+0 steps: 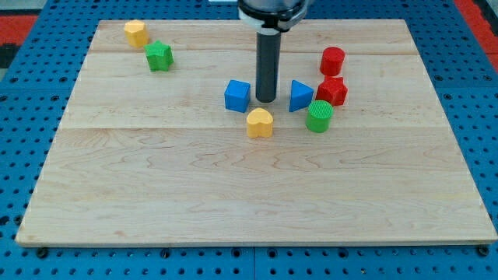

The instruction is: Slide the blue cube slightly towards the green star

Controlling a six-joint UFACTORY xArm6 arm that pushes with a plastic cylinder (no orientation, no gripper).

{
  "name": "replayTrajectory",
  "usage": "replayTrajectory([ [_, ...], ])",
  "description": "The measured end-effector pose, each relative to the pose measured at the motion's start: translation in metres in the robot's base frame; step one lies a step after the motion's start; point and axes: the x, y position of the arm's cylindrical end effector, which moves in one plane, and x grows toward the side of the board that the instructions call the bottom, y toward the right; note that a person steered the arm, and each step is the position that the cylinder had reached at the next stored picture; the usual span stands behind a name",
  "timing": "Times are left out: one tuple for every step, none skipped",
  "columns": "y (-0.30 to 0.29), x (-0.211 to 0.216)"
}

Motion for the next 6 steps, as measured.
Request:
replayTrajectory([
  [-0.008, 0.001],
  [-0.017, 0.004],
  [-0.031, 0.030],
  [-0.048, 0.035],
  [-0.049, 0.022],
  [-0.048, 0.000],
])
